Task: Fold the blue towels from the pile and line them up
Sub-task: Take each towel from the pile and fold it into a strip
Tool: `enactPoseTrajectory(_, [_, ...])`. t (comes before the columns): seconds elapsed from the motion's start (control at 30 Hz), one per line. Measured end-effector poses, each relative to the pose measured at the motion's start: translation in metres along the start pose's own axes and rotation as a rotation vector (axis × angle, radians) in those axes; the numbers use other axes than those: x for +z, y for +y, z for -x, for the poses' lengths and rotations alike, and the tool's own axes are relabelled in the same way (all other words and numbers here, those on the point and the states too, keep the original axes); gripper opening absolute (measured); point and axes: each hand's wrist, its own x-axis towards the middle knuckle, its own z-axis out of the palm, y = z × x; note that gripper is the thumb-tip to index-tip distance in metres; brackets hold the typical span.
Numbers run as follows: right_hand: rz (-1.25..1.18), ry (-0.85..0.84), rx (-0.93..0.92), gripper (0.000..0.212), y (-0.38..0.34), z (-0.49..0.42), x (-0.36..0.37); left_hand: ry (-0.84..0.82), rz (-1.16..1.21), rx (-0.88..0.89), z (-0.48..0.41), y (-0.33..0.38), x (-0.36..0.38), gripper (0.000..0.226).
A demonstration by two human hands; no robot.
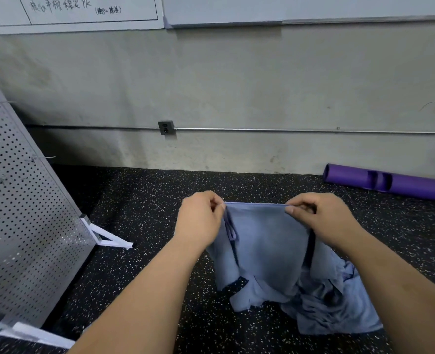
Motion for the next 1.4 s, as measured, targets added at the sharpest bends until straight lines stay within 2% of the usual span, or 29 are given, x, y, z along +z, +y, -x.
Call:
enactPoseTrajectory(0.07, [0.004,-0.001,-0.037,0.010,-0.008,0.001,0.005,-0.074,0.000,0.061,0.004,0.005,0.002,0.008])
enactPoseTrajectory(0.17, [0.020,-0.031,-0.106,0.009,-0.023,0.002,0.015,-0.176,0.077,0.159,0.012,0.016,0.008,0.031])
enactPoseTrajectory(0.23, [0.017,-0.060,-0.149,0.010,-0.031,0.003,0.023,-0.229,0.135,0.217,0.016,0.023,0.014,0.036])
enactPoseTrajectory(0.3, [-0.009,-0.087,-0.164,0.009,-0.037,0.003,0.029,-0.256,0.128,0.261,0.018,0.028,0.019,0.030])
enactPoseTrajectory(0.37, [-0.024,-0.095,-0.164,0.008,-0.040,0.004,0.031,-0.245,0.097,0.281,0.018,0.030,0.023,0.014])
enactPoseTrajectory(0.43, [-0.037,-0.097,-0.142,0.007,-0.041,0.004,0.032,-0.228,0.098,0.254,0.018,0.029,0.024,0.004])
enactPoseTrajectory(0.6, [0.022,-0.116,-0.054,0.003,-0.027,0.000,0.030,-0.190,0.130,0.162,0.014,0.025,0.020,0.007])
enactPoseTrajectory(0.77, [0.035,-0.135,0.025,0.011,-0.007,-0.004,0.017,-0.089,0.184,0.020,0.005,0.015,0.015,0.008])
enactPoseTrajectory(0.97, [0.164,-0.085,0.041,0.013,0.002,-0.003,0.011,-0.022,0.163,-0.098,0.002,0.007,0.011,0.011])
enactPoseTrajectory(1.1, [0.101,0.008,-0.014,0.008,-0.009,-0.001,0.011,-0.095,0.086,-0.028,0.005,0.007,0.009,0.003])
enactPoseTrajectory(1.2, [0.083,-0.003,-0.078,0.004,-0.020,0.001,0.017,-0.166,0.101,0.078,0.010,0.012,0.014,0.028])
enactPoseTrajectory(1.27, [0.077,-0.041,-0.110,0.003,-0.026,0.002,0.024,-0.206,0.143,0.142,0.012,0.018,0.019,0.034])
enactPoseTrajectory(1.33, [0.052,-0.088,-0.139,0.003,-0.032,0.002,0.030,-0.240,0.153,0.192,0.014,0.023,0.024,0.029])
enactPoseTrajectory(1.4, [0.036,-0.112,-0.165,0.003,-0.035,0.002,0.034,-0.240,0.135,0.207,0.015,0.026,0.028,0.011])
